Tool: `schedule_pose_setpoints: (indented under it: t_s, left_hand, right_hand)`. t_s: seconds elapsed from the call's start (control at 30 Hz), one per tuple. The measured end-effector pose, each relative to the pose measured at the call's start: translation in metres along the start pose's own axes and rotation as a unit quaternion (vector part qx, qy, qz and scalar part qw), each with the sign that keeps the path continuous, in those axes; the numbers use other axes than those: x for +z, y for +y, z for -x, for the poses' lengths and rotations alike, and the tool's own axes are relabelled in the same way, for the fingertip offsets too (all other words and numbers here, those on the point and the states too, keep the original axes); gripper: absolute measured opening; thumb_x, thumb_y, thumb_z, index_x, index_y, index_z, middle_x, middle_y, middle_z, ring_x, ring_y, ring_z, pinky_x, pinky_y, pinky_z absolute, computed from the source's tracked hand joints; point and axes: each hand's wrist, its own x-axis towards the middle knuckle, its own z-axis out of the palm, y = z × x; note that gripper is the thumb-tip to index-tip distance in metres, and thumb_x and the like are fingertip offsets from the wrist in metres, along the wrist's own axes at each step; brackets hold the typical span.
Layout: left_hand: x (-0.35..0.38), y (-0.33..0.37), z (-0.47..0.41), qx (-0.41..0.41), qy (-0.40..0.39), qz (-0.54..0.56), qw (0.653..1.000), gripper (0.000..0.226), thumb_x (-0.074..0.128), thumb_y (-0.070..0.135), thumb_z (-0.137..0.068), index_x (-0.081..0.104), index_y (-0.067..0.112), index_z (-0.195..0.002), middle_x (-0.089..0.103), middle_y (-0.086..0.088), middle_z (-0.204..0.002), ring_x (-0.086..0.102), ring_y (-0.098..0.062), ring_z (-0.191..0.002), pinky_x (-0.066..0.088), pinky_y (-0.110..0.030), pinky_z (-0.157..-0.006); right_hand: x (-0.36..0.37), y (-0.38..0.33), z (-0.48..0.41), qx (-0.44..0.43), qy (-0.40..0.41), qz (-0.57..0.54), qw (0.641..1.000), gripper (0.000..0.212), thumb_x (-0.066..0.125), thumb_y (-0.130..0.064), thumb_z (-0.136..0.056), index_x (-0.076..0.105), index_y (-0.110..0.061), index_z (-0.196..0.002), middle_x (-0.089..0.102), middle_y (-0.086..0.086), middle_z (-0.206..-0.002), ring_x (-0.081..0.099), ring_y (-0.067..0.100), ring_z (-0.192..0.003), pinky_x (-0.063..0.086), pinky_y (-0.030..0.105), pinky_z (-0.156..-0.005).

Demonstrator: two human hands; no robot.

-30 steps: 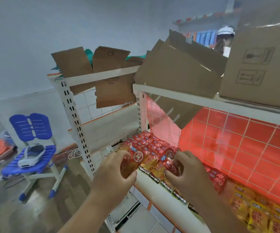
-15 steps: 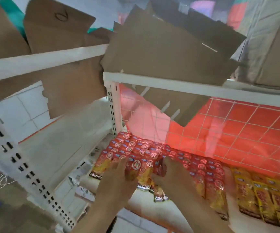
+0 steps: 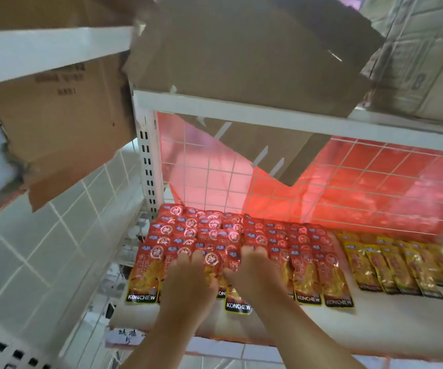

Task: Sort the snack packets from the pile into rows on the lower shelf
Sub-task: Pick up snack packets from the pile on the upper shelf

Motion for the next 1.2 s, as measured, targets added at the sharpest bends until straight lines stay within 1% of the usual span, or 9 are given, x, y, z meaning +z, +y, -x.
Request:
schedule_pose_setpoints:
  t_s: [0.1,0.17,0.23,0.27,0.4,0.5,0.7,1.0,1.2]
  left_hand:
    - [0.002,-0.003,-0.002,0.020,0.023,-0.004,1.000,0.039,0.071,0.047,-0.079,0.054,0.028,-0.109,0.057,0.005,-0.100,0.058,-0.017,-0.089,0.051,-0.028,-0.081]
    - [0.003,-0.007,-0.005,0.025,0.040,-0.002,0.999,0.035,0.070,0.048,-0.079,0.057,0.026,-0.103,0.058,0.003,-0.097,0.058,-0.020,-0.087,0.052,-0.031,-0.080]
    - [0.004,-0.010,-0.007,0.030,0.033,-0.015,0.999,0.033,0.063,0.051,-0.085,0.056,0.027,-0.107,0.057,0.005,-0.101,0.056,-0.018,-0.092,0.051,-0.030,-0.084]
    - [0.005,-0.012,-0.008,0.031,0.035,-0.014,0.999,0.033,0.061,0.052,-0.086,0.057,0.028,-0.108,0.057,0.006,-0.101,0.056,-0.016,-0.091,0.051,-0.029,-0.084]
    - [0.002,-0.013,-0.007,0.018,0.044,0.005,0.999,0.040,0.070,0.058,-0.081,0.061,0.028,-0.104,0.058,0.009,-0.095,0.058,-0.012,-0.082,0.055,-0.025,-0.070]
    - [0.002,-0.016,-0.009,0.019,0.044,-0.003,0.999,0.044,0.069,0.065,-0.080,0.061,0.028,-0.104,0.059,0.012,-0.093,0.058,-0.009,-0.079,0.056,-0.023,-0.068]
    - [-0.003,-0.020,-0.010,0.027,0.045,-0.036,0.998,0.046,0.078,0.068,-0.071,0.060,0.028,-0.086,0.058,0.014,-0.075,0.056,-0.009,-0.064,0.048,-0.020,-0.056]
    - [-0.005,-0.021,-0.012,0.045,0.046,-0.031,0.997,0.053,0.079,0.072,-0.071,0.066,0.024,-0.089,0.066,0.011,-0.077,0.063,-0.009,-0.064,0.055,-0.023,-0.059]
    - [-0.004,-0.021,-0.013,0.051,0.054,-0.023,0.997,0.051,0.081,0.069,-0.070,0.066,0.024,-0.090,0.066,0.011,-0.078,0.064,-0.010,-0.065,0.055,-0.022,-0.061]
  right_hand:
    - [0.008,-0.008,-0.003,-0.001,0.008,0.014,1.000,0.051,0.072,-0.057,-0.081,0.059,-0.019,-0.111,0.044,0.001,-0.094,0.064,0.027,-0.089,0.055,0.035,-0.078]
    - [0.012,-0.012,-0.005,-0.002,0.007,0.030,1.000,0.054,0.071,-0.058,-0.082,0.059,-0.017,-0.115,0.050,0.004,-0.104,0.066,0.028,-0.095,0.054,0.034,-0.081]
    - [0.014,-0.017,-0.006,-0.006,0.014,0.052,0.999,0.058,0.070,-0.060,-0.082,0.059,-0.017,-0.119,0.051,0.006,-0.112,0.066,0.027,-0.096,0.052,0.032,-0.080]
    - [0.016,-0.018,-0.007,-0.009,0.019,0.060,0.998,0.059,0.070,-0.061,-0.082,0.059,-0.017,-0.120,0.051,0.007,-0.115,0.066,0.027,-0.096,0.053,0.031,-0.080]
    - [0.019,-0.019,-0.009,-0.018,0.027,0.076,0.997,0.061,0.065,-0.065,-0.086,0.059,-0.016,-0.123,0.051,0.009,-0.122,0.067,0.028,-0.096,0.055,0.033,-0.082]
    - [0.021,-0.019,-0.012,-0.015,0.017,0.091,0.996,0.060,0.062,-0.065,-0.089,0.058,-0.017,-0.124,0.051,0.008,-0.124,0.067,0.028,-0.099,0.055,0.034,-0.081]
    - [0.020,-0.019,-0.015,-0.024,0.019,0.099,0.995,0.054,0.060,-0.061,-0.090,0.059,-0.019,-0.124,0.051,0.006,-0.122,0.067,0.029,-0.097,0.055,0.035,-0.079]
    - [0.018,-0.018,-0.013,-0.042,0.024,0.093,0.994,0.050,0.062,-0.061,-0.091,0.061,-0.019,-0.118,0.053,0.005,-0.121,0.068,0.024,-0.090,0.059,0.030,-0.076]
    - [0.015,-0.017,-0.012,-0.050,0.032,0.084,0.995,0.053,0.064,-0.060,-0.090,0.061,-0.018,-0.122,0.055,0.006,-0.124,0.069,0.026,-0.093,0.058,0.031,-0.078]
